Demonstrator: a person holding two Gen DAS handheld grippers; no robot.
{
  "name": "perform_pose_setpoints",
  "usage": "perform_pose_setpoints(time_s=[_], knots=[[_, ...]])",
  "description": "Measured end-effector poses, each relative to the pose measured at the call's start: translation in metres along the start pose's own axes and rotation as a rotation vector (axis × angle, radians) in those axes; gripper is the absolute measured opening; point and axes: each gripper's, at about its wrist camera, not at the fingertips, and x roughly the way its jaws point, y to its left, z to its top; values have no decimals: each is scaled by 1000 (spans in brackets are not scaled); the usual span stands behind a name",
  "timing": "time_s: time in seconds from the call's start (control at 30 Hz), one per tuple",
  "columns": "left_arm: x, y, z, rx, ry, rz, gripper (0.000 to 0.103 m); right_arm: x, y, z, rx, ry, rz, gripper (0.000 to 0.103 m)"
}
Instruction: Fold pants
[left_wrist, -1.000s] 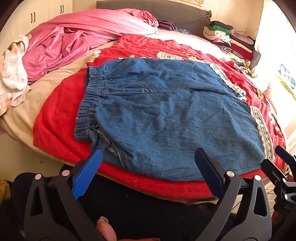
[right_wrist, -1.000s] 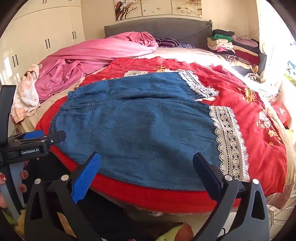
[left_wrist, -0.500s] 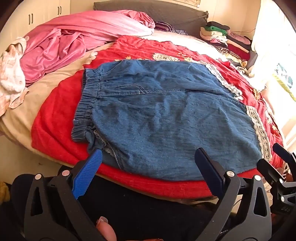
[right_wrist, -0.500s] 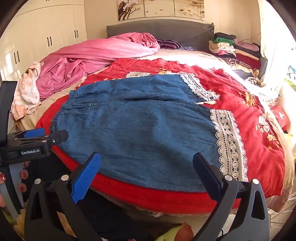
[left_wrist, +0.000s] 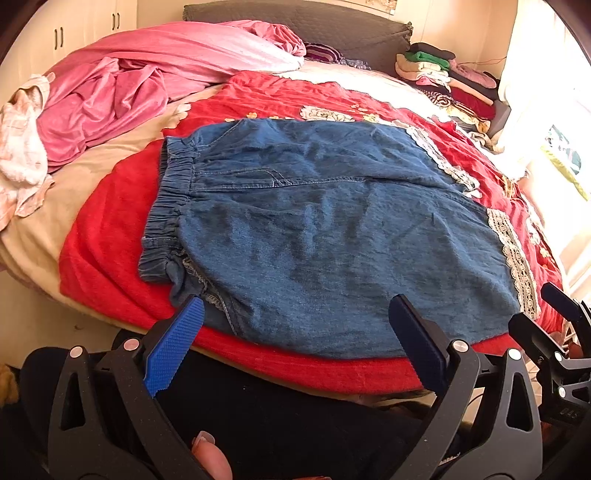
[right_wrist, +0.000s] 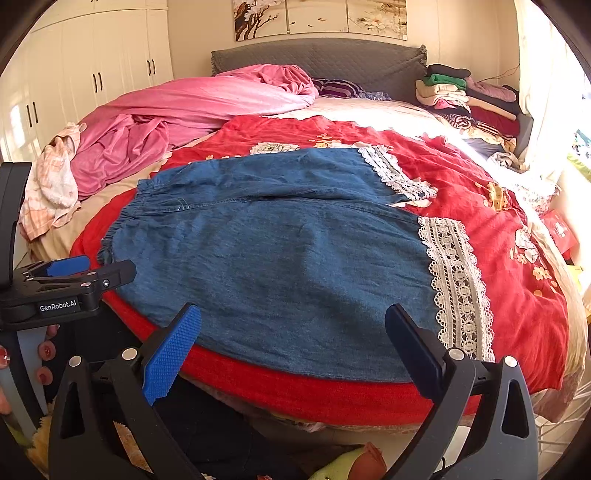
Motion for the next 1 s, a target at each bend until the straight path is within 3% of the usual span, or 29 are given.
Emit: perform_pose_setpoints(time_s=[1.0], knots=[[-1,0,1,-1,-1,-2,94,1,0,-1,-2,5,-2,99]])
